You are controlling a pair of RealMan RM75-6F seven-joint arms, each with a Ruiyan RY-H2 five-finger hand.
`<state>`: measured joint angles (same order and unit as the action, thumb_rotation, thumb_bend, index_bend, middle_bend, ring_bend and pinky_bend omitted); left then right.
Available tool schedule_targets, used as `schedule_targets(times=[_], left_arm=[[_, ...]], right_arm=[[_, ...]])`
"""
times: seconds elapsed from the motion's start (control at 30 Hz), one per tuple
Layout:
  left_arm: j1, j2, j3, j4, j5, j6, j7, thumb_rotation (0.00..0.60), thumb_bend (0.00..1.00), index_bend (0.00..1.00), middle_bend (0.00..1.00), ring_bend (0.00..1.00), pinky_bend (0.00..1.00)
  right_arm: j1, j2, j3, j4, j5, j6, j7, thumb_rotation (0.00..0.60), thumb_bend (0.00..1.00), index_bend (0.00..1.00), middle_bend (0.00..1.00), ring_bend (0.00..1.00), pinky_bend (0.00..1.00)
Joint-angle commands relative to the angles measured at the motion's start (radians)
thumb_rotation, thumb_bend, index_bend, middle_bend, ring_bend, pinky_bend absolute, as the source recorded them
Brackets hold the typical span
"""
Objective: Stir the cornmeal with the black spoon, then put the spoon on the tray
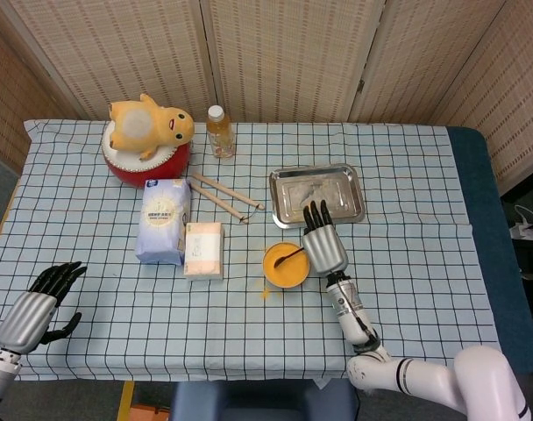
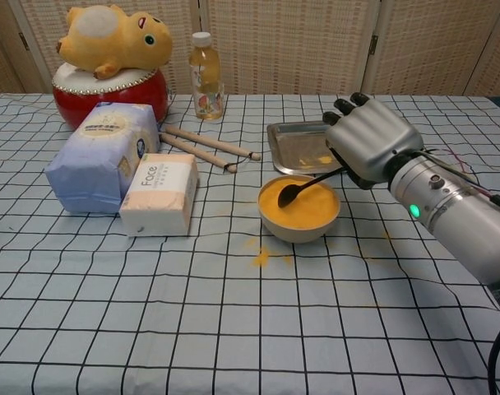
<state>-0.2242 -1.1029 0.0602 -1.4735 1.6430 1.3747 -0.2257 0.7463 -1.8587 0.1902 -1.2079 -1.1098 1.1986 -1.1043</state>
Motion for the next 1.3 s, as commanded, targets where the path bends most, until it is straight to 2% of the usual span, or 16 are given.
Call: schedule_targets(times=[0.03, 0.3, 0.57, 0.77, 1.0, 1.3], left_arm=[[0.001, -0.001, 0.000, -0.001, 0.001, 0.002, 0.005, 0.600, 0.42, 0.00, 0.01, 0.00, 0.07], [0.003, -0.004, 0.001, -0.007, 0.002, 0.004, 0.020, 0.600, 0.42, 0.00, 0.01, 0.00, 0.07], [0.006, -0.005, 0.002, -0.009, 0.006, 0.012, 0.024, 0.600, 0.42, 0.00, 0.01, 0.00, 0.07], [0.003, -0.004, 0.003, -0.007, 0.007, 0.008, 0.021, 0.600, 0.42, 0.00, 0.01, 0.00, 0.07], [0.003, -0.004, 0.002, -0.002, 0.002, 0.005, 0.013, 0.600, 0.42, 0.00, 0.01, 0.00, 0.07], [0.001, -0.006, -0.002, 0.003, -0.005, 0.002, 0.008, 0.600, 0.42, 0.00, 0.01, 0.00, 0.07]], right_arm=[[-0.011, 0.019, -0.006, -0.024, -0.019, 0.009, 0.037, 0.600, 0.41, 0.84, 0.11, 0.00, 0.08], [-0.058, 0.098, -0.023, -0.127, -0.069, 0.057, 0.127, 0.600, 0.41, 0.83, 0.11, 0.00, 0.08], [-0.069, 0.121, -0.018, -0.148, -0.067, 0.063, 0.125, 0.600, 0.41, 0.83, 0.11, 0.00, 0.08], [-0.038, 0.089, 0.004, -0.096, -0.046, 0.029, 0.100, 0.600, 0.41, 0.83, 0.11, 0.00, 0.08], [0.014, 0.011, 0.025, 0.014, -0.021, -0.020, 0.071, 0.600, 0.41, 0.83, 0.11, 0.00, 0.08], [0.012, -0.026, -0.005, 0.080, -0.037, -0.031, 0.086, 0.600, 0.41, 0.84, 0.12, 0.00, 0.08]])
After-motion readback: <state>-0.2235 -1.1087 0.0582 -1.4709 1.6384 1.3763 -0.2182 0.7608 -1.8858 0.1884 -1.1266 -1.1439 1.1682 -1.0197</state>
